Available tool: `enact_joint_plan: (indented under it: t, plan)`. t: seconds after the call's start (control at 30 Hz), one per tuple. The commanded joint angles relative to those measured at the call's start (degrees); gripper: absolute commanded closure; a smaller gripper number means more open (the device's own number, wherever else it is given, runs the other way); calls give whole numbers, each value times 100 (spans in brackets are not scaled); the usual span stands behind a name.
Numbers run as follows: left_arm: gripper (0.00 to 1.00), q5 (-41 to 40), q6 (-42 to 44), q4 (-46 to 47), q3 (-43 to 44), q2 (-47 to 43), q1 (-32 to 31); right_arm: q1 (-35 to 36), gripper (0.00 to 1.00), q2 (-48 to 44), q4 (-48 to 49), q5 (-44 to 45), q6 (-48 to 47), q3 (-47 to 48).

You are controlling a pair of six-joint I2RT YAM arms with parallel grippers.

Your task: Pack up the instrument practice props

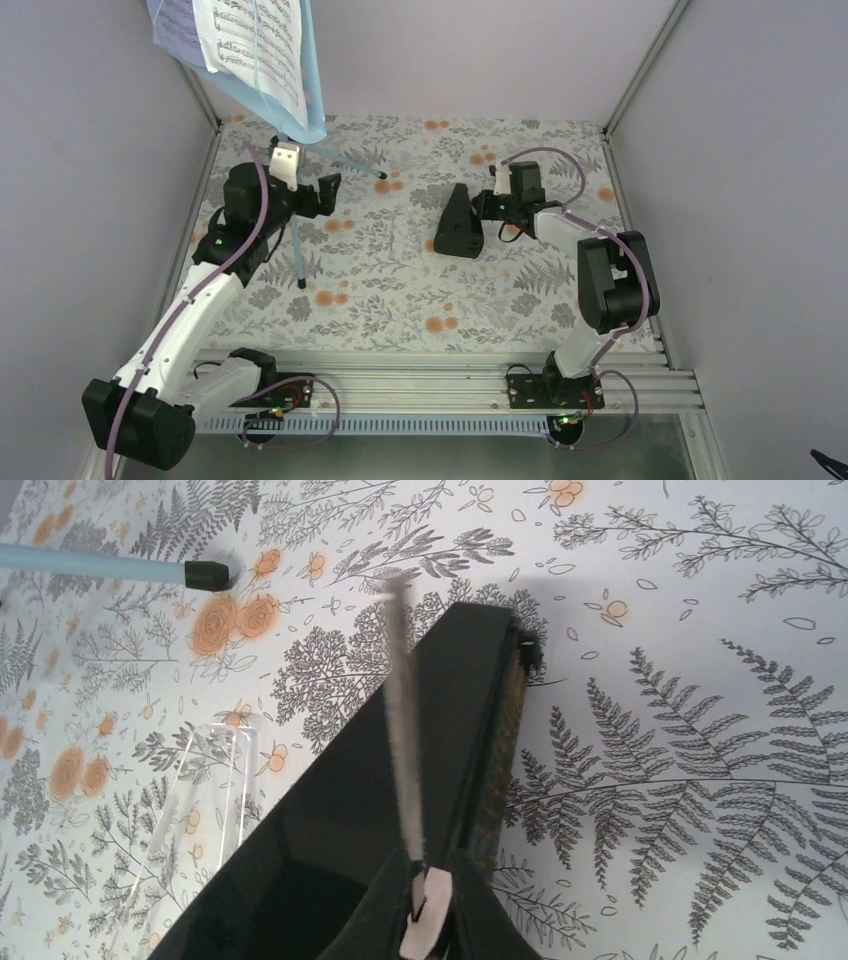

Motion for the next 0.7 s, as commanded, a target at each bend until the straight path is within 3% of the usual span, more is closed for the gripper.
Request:
enact_joint_plan:
  t: [0.0, 0.3, 0.67]
  plan:
    - [0, -353, 64, 24, 240, -57, -431, 255, 95, -245, -107, 199, -231, 152]
    - [0, -617, 64, -127, 236, 68, -983, 623, 96, -1002, -489, 330, -295, -317]
    - [0, -1168, -1188, 326, -478, 208, -2830, 1327, 94, -2111, -658, 769, 323, -1381]
